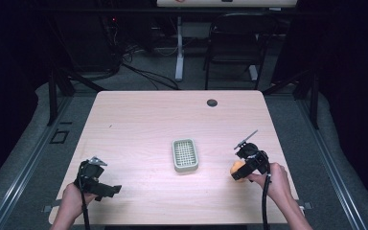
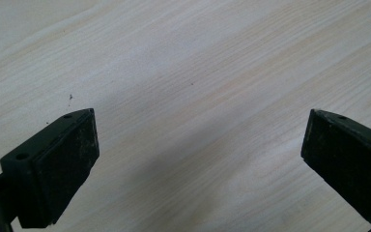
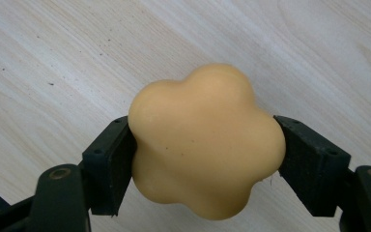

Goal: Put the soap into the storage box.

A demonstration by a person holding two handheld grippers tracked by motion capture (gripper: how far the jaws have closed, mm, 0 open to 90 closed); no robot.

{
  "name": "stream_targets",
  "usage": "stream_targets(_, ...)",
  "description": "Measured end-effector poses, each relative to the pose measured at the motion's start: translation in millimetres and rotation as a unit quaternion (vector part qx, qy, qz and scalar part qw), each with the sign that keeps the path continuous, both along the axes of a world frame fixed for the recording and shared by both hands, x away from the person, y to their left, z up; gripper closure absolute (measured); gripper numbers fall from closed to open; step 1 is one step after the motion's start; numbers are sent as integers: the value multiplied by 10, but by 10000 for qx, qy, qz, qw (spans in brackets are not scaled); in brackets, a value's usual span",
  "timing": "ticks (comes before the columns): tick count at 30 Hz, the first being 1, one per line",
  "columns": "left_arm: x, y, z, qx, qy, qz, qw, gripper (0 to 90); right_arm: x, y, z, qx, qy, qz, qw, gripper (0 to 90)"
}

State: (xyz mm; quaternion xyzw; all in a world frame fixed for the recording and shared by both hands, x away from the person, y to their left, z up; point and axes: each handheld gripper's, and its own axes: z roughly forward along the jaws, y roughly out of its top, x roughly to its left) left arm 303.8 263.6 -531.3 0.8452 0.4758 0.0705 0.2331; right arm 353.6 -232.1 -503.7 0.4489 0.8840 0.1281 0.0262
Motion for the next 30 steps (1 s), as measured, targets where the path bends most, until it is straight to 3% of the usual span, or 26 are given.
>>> stream_targets(1, 1, 0, -2, 0, -1, 4, 10000, 1, -1, 20, -1, 80, -37, -50, 9999, 264)
stream_targets(4, 0, -5, -1, -10, 0, -1, 10000, 1, 21, 43, 25, -32, -16, 57, 10000, 264)
stream_targets(5, 0, -6, -1, -8, 4, -2, 10000, 1, 11, 62, 8, 127, -91, -55, 9999, 264)
stream_targets(7, 0, -6, -1, -8, 4, 0, 10000, 1, 32, 63, 40, 2, -21, 81, 10000, 264)
stream_targets(9, 0, -5, 0, -7, 2, 0, 10000, 1, 33, 83, 47, 124, -39, 33, 9999, 264)
stream_targets(17, 1, -5, -2, -10, 9, 4, 10000, 1, 78, 133, 91, 30, -66, 127, 9999, 264)
stream_targets(18, 2, -4, -2, -9, 8, 0, 10000, 1, 71, 152, 80, 164, -91, 46, 9998, 264)
stream_targets(21, 2, -4, -2, -13, 9, 2, 10000, 1, 103, 182, 106, -12, -44, 197, 9998, 264)
stream_targets(22, 2, -3, -2, -11, 10, -1, 10000, 1, 104, 202, 104, 78, -44, 166, 9998, 264)
stream_targets(26, 2, -2, -3, -15, 8, -1, 10000, 1, 130, 252, 120, 7, -16, 273, 9996, 264)
stream_targets(30, 2, -3, -3, -18, 10, -1, 10000, 1, 139, 308, 124, 107, -71, 244, 9996, 264)
